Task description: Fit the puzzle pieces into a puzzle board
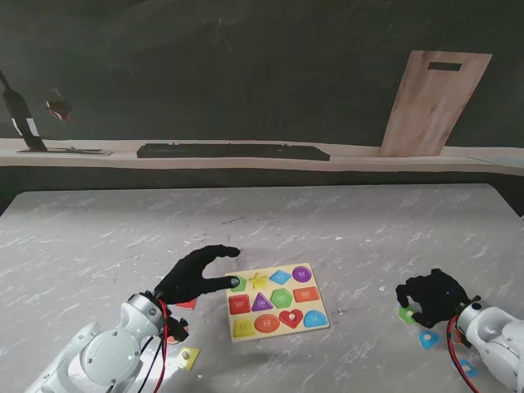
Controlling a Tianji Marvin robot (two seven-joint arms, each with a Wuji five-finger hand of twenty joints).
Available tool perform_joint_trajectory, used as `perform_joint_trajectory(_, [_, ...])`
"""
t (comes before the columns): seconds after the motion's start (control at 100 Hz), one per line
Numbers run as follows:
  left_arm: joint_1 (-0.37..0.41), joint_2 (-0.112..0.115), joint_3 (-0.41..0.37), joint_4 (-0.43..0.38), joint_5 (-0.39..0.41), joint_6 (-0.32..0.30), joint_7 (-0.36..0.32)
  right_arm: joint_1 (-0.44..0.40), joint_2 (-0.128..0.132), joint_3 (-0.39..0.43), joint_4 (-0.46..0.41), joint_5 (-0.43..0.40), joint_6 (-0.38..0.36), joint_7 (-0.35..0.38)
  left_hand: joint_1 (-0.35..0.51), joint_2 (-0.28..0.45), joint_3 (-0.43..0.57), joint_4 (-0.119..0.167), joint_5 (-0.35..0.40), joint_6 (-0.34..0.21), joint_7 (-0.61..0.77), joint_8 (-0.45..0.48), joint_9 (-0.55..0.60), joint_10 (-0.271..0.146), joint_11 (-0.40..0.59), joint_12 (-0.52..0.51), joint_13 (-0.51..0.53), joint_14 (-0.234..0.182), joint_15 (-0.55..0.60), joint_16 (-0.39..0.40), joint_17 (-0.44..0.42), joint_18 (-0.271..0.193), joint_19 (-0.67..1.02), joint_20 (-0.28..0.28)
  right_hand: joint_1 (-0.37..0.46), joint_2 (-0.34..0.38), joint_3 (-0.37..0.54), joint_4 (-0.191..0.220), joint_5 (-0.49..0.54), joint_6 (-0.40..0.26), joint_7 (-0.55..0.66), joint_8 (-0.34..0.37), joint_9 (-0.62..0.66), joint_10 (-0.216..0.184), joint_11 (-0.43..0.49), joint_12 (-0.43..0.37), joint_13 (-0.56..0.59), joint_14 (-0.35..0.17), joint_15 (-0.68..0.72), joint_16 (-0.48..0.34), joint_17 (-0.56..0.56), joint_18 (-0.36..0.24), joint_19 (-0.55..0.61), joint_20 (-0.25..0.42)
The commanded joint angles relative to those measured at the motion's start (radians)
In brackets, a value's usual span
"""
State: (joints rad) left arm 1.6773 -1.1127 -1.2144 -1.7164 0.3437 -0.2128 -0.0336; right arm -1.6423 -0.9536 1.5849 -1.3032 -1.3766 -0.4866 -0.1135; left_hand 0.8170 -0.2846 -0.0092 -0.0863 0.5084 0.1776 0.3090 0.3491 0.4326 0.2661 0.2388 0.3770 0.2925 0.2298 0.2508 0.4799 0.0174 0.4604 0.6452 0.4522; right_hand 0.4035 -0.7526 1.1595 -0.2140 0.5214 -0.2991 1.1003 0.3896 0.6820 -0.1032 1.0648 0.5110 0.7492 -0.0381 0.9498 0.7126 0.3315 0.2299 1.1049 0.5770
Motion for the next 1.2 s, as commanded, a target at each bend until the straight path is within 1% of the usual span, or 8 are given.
perform_joint_trajectory(0.0, [0.004, -0.002, 0.000, -0.006, -0.001, 0.004, 0.000, -0.004, 0.002, -0.007, 0.005, -0.006, 0.007, -0.002, -0.003, 0.010, -0.008, 0.032, -0.012, -0.031, -0.013, -0.002, 0.008, -0.025, -0.012, 0.002, -0.009, -0.029, -0.012, -0.006, -0.004, -0.114, -0.012, 0.019, 0.022, -0.017, 0.004, -0.040, 0.018, -0.036, 0.037, -0.015, 0.011, -0.027, 0.030, 0.014, 0.020, -0.009, 0.029, 0.016, 0.003, -0.001, 0.026, 0.016])
perform_joint_trajectory(0.19, [0.004, -0.002, 0.000, -0.006, -0.002, 0.005, 0.000, -0.003, 0.001, -0.016, 0.013, -0.001, 0.022, -0.004, -0.002, 0.011, -0.008, 0.031, -0.012, -0.033, -0.013, -0.002, 0.008, -0.027, -0.012, 0.002, -0.009, -0.029, -0.012, -0.007, -0.005, -0.115, -0.012, 0.020, 0.049, -0.007, -0.018, -0.063, 0.032, -0.087, 0.093, -0.048, 0.043, -0.035, 0.030, -0.010, 0.030, -0.013, 0.038, 0.019, 0.006, 0.000, 0.030, 0.014])
perform_joint_trajectory(0.4, [0.005, -0.002, -0.001, -0.006, 0.000, 0.005, 0.000, -0.004, -0.001, -0.024, 0.014, 0.006, 0.032, 0.002, -0.001, 0.013, -0.009, 0.031, -0.012, -0.032, -0.013, -0.002, 0.003, -0.025, -0.013, 0.001, -0.011, -0.030, -0.013, -0.007, -0.005, -0.116, -0.012, 0.020, 0.078, 0.036, -0.028, -0.066, 0.107, -0.144, 0.130, -0.058, 0.104, -0.047, 0.039, -0.047, 0.053, -0.017, 0.050, 0.023, 0.013, -0.001, 0.034, 0.012])
perform_joint_trajectory(0.59, [0.006, -0.002, -0.001, -0.007, 0.002, 0.005, 0.001, 0.000, 0.000, -0.036, 0.024, 0.006, 0.038, -0.001, 0.000, 0.013, -0.009, 0.031, -0.010, -0.031, -0.013, -0.002, 0.001, -0.024, -0.014, 0.001, -0.011, -0.029, -0.013, -0.007, -0.006, -0.115, -0.013, 0.020, 0.077, 0.062, -0.032, -0.061, 0.125, -0.157, 0.133, -0.058, 0.117, -0.049, 0.046, -0.051, 0.055, -0.018, 0.060, 0.029, 0.009, 0.002, 0.035, 0.012])
perform_joint_trajectory(0.71, [0.006, -0.002, -0.001, -0.007, 0.002, 0.005, 0.002, 0.005, 0.002, -0.043, 0.033, 0.002, 0.031, -0.016, -0.001, 0.014, -0.009, 0.031, -0.008, -0.032, -0.012, -0.002, 0.001, -0.024, -0.014, 0.000, -0.012, -0.028, -0.013, -0.007, -0.006, -0.114, -0.013, 0.020, 0.070, 0.062, -0.014, -0.041, 0.135, -0.180, 0.136, -0.048, 0.135, -0.058, 0.053, -0.053, 0.054, -0.023, 0.074, 0.037, 0.004, 0.006, 0.039, 0.013])
perform_joint_trajectory(0.87, [0.007, -0.002, -0.001, -0.007, 0.002, 0.006, 0.003, 0.012, 0.002, -0.047, 0.035, 0.001, 0.008, -0.064, -0.001, 0.015, -0.009, 0.031, -0.008, -0.033, -0.014, -0.002, 0.001, -0.024, -0.015, 0.000, -0.013, -0.029, -0.013, -0.007, -0.007, -0.113, -0.014, 0.020, 0.062, -0.008, 0.068, -0.017, 0.166, -0.170, 0.146, -0.025, 0.162, -0.048, 0.070, -0.055, 0.065, -0.015, 0.103, 0.051, 0.003, 0.015, 0.048, 0.016])
perform_joint_trajectory(1.0, [0.008, -0.002, -0.003, -0.008, 0.003, 0.004, 0.002, 0.018, 0.002, -0.056, 0.029, -0.011, -0.003, -0.115, -0.001, 0.015, -0.009, 0.031, -0.007, -0.032, -0.014, -0.002, 0.001, -0.023, -0.015, 0.000, -0.012, -0.028, -0.013, -0.007, -0.006, -0.115, -0.013, 0.020, 0.058, -0.032, 0.095, -0.005, 0.175, -0.144, 0.154, -0.028, 0.174, -0.037, 0.083, -0.059, 0.078, -0.010, 0.121, 0.057, 0.008, 0.023, 0.056, 0.018])
perform_joint_trajectory(1.19, [0.014, -0.002, -0.008, -0.013, 0.007, 0.004, 0.006, 0.022, -0.015, -0.072, -0.019, 0.034, 0.002, -0.103, -0.001, 0.016, -0.010, 0.031, -0.004, -0.034, -0.014, -0.001, 0.003, -0.023, -0.014, 0.000, -0.011, -0.028, -0.012, -0.007, -0.005, -0.115, -0.013, 0.021, 0.066, -0.035, 0.094, 0.003, 0.177, -0.121, 0.157, -0.033, 0.176, -0.016, 0.090, -0.063, 0.080, 0.010, 0.135, 0.060, 0.003, 0.036, 0.071, 0.021])
